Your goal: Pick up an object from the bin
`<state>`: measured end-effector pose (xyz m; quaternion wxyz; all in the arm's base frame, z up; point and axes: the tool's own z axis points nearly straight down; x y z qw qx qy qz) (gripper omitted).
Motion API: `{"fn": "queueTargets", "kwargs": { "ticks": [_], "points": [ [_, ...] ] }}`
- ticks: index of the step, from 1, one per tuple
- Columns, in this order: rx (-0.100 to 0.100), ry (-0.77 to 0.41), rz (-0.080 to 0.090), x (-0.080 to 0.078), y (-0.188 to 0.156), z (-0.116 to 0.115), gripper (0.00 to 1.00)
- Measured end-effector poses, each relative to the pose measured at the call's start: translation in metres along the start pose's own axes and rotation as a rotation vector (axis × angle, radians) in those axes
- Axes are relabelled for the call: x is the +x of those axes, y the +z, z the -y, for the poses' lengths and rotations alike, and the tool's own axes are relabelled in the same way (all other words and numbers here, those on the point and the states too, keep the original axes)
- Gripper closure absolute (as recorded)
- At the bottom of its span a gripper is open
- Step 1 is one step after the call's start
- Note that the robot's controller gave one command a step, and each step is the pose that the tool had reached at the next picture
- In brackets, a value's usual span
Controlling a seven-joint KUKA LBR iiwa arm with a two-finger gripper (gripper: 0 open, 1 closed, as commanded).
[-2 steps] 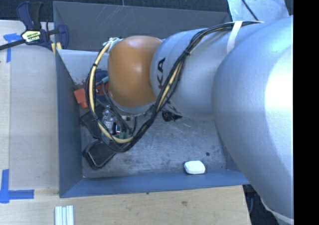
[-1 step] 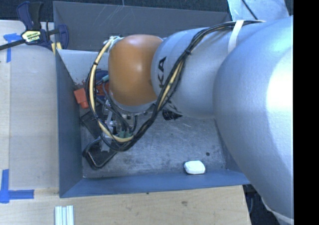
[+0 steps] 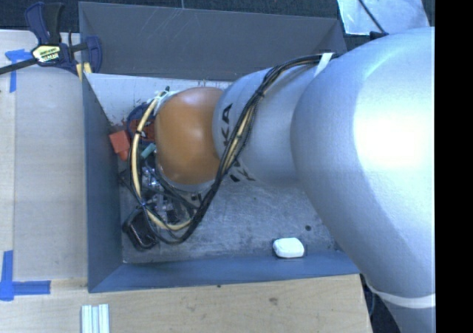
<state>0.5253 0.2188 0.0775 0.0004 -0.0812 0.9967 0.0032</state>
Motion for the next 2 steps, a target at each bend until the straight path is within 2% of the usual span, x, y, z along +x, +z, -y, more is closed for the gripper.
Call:
{"fn": "queueTargets", "kwargs": {
  "ticks": [1,2],
  "points": [
    [0.001,-0.002,-0.017,0.003,-0.002,-0.001,1.0],
    [0.006,-0.006,0.003,0.012,-0.103,0.002,1.0]
  ]
}}
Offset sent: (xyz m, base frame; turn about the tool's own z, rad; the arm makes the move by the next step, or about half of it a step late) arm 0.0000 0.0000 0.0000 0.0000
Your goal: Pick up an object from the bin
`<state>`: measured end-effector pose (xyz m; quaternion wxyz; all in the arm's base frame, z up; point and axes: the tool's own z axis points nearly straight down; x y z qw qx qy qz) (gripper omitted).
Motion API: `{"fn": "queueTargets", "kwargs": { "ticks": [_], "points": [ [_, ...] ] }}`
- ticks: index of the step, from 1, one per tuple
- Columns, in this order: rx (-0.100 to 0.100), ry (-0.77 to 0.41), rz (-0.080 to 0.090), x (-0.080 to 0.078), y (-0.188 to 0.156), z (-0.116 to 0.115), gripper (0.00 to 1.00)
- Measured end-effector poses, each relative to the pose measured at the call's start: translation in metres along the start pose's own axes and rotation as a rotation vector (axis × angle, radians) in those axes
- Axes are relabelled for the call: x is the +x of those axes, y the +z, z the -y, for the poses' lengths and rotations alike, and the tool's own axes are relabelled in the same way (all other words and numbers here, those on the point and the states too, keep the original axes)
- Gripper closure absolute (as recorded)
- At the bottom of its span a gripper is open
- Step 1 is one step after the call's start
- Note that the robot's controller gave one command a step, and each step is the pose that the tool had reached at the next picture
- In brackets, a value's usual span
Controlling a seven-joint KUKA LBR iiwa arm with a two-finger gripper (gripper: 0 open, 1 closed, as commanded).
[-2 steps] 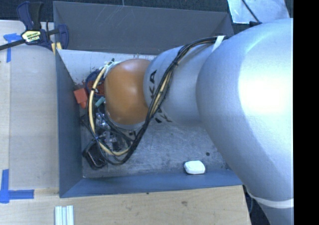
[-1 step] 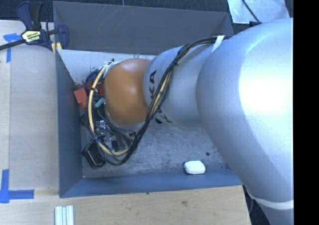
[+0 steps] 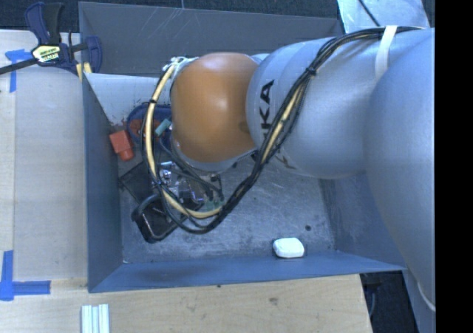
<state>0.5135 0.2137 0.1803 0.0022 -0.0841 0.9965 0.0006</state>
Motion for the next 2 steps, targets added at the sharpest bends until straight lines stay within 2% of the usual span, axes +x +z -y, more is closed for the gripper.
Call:
{"fn": "queueTargets", "kwargs": {
  "ticks": [1,2],
  "points": [
    [0.002,0.02,-0.01,0.019,-0.007,0.003,1.0],
    [0.0,0.025,0.003,-0.009,-0.083,0.006,1.0]
  ]
}}
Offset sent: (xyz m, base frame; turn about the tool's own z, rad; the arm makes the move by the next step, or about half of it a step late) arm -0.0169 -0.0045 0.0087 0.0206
